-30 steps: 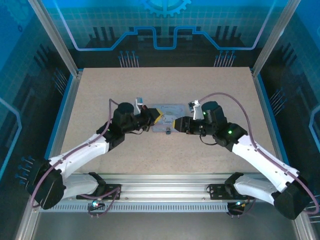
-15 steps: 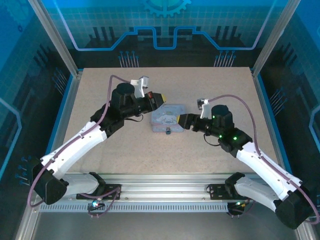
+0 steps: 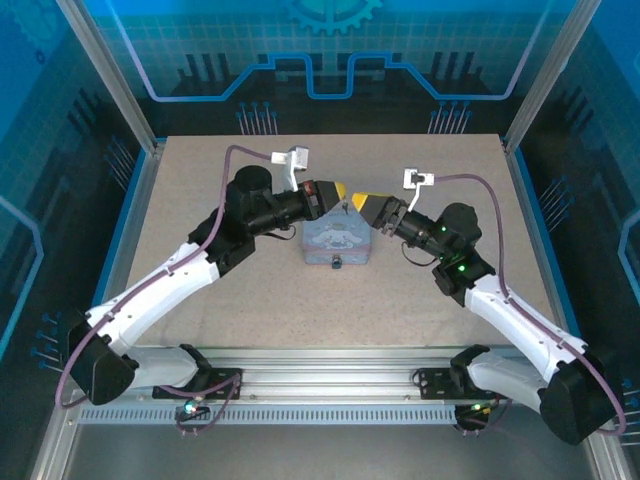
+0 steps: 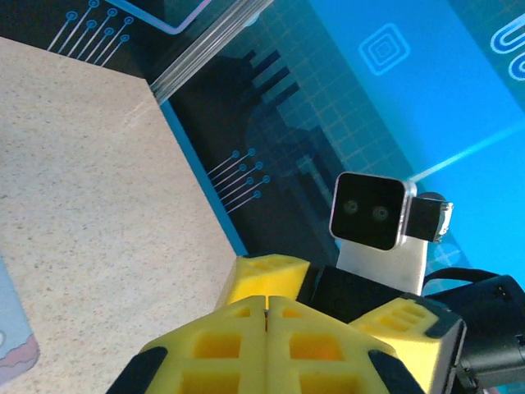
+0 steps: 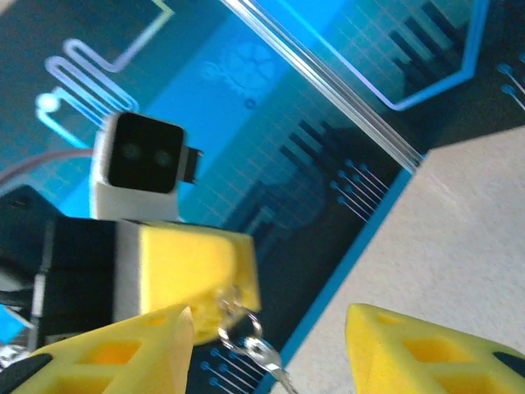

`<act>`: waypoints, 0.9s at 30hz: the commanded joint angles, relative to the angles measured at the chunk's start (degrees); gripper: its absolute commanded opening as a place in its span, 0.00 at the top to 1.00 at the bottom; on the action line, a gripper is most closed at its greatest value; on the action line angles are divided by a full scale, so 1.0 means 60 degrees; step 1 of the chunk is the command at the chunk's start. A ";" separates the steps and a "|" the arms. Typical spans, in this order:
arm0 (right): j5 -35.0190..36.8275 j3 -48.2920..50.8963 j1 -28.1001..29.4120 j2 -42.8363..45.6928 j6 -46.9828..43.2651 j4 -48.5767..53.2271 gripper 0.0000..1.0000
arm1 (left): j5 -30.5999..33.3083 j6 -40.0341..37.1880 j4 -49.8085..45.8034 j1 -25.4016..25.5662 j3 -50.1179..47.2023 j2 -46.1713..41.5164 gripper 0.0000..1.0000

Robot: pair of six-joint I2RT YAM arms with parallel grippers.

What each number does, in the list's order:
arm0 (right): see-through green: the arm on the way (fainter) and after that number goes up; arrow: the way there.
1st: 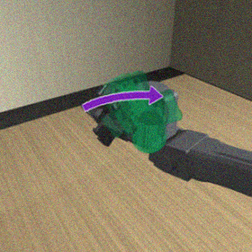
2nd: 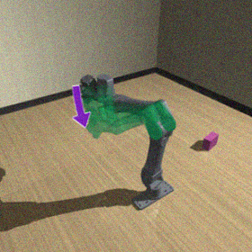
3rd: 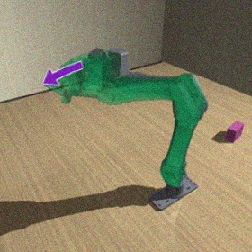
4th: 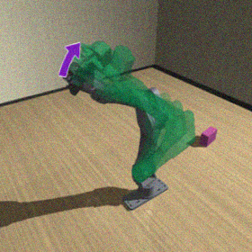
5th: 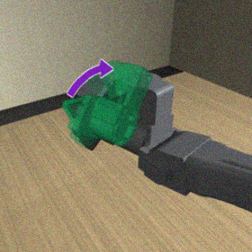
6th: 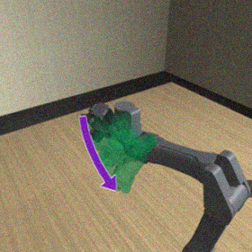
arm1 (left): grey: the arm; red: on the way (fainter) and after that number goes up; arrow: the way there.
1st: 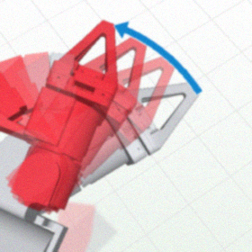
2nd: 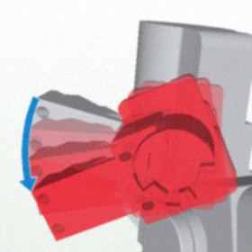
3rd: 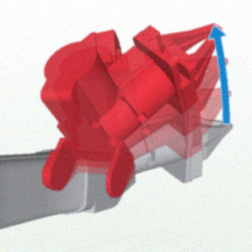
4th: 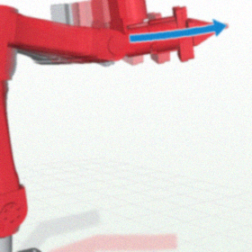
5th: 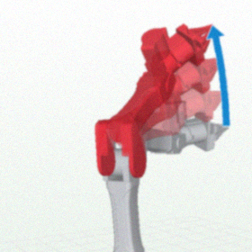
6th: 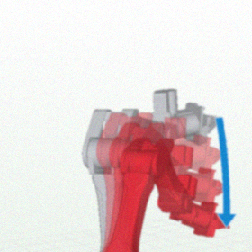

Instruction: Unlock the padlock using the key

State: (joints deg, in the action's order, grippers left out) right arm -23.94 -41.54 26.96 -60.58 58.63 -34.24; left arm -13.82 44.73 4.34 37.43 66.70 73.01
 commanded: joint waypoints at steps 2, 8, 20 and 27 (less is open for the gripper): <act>-0.0228 0.0186 -0.0111 -0.0290 0.1039 -0.2263 0.50 | -0.0128 0.0661 0.1254 0.0142 -0.0372 -0.0262 1.00; -0.0201 0.0193 -0.0034 -0.0563 0.1551 -0.3073 0.55 | 0.0045 0.1252 0.2186 0.0294 -0.0761 -0.0399 1.00; 0.0299 0.0598 0.0407 -0.0540 0.1703 -0.3316 0.59 | 0.0623 0.1761 0.3134 0.0367 -0.1426 -0.0583 1.00; 0.0157 0.0369 0.0520 -0.0714 0.1740 -0.3477 0.68 | 0.0707 0.1790 0.3247 0.0442 -0.1463 -0.0523 1.00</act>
State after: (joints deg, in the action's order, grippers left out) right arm -23.40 -38.48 29.34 -64.64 69.14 -52.14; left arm -10.92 55.24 20.64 39.51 58.33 70.70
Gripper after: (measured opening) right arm 0.327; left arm 0.053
